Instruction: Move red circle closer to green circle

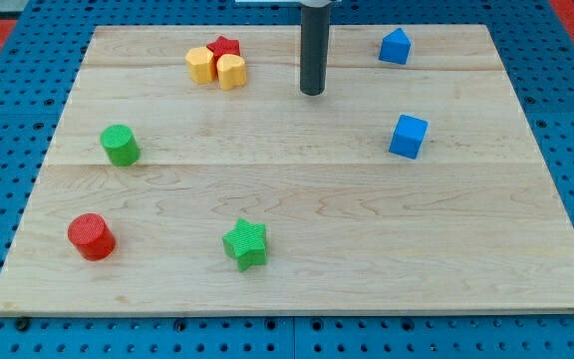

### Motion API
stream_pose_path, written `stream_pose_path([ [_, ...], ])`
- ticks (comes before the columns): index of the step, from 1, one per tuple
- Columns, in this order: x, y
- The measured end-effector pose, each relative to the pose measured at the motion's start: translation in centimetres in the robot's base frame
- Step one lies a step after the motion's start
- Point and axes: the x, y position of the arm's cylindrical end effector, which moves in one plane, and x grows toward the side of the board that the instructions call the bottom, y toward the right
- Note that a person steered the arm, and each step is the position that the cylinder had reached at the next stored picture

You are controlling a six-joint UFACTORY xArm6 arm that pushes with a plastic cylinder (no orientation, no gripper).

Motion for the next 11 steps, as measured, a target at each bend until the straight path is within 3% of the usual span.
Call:
stream_pose_path([
  [2,0.8,-0.5],
  [5,21.6,-10.4],
  [7,29.2,-19.1],
  [8,25.8,-23.7],
  [9,21.0,-21.8],
  [10,21.5,-20.9],
  [11,20.1,-24.8],
])
